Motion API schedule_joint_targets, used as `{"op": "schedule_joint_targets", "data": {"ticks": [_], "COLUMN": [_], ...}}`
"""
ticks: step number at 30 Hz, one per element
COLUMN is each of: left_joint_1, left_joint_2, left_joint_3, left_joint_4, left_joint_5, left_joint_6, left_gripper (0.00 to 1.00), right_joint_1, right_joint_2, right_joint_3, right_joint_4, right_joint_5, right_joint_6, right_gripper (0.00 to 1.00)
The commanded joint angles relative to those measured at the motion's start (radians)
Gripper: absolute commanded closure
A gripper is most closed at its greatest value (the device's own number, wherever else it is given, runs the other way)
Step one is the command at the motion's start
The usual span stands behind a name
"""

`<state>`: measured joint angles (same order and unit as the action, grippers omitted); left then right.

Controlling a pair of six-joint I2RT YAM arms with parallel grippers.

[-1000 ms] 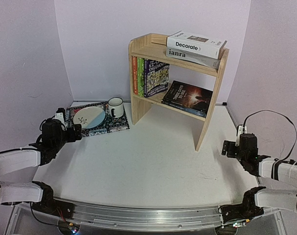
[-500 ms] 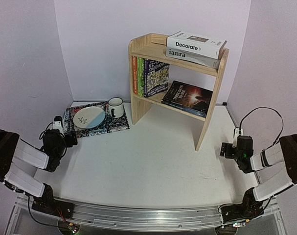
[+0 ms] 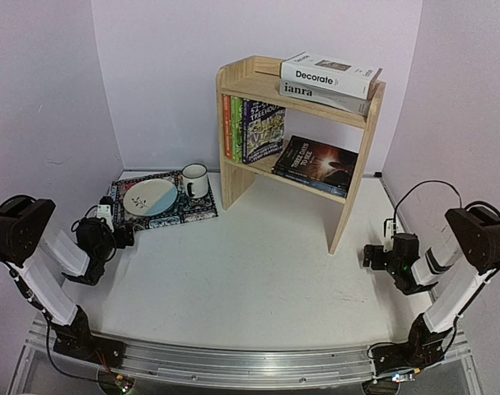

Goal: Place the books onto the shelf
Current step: Reset both arms

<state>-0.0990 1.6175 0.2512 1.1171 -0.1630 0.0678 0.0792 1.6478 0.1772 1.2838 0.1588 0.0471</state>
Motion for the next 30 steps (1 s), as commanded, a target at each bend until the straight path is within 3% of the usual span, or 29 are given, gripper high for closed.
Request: {"op": "schedule_joint_targets", "data": {"ticks": [1, 3, 30], "left_joint_1": [0.057, 0.062, 0.063], "left_joint_2": [0.047, 0.048, 0.045], "left_joint_3": [0.061, 0.065, 0.065], "left_joint_4": [0.048, 0.041, 0.03], "left_joint_5": [0.061, 0.063, 0.067], "left_joint_6": [-0.033, -0.036, -0.036], "left_gripper": [0.0, 0.0, 0.0], "right_joint_1": [-0.001, -0.001, -0.002], "right_joint_2": [0.007, 0.009, 0.007], "right_joint_3": [0.077, 0.122, 0.119], "right_joint_4": [0.01, -0.085, -0.086], "right_joint_5": [-0.003, 0.024, 0.033], "right_joint_6": [-0.007, -0.001, 0.0], "right_gripper": [0.02, 0.02, 0.02]}}
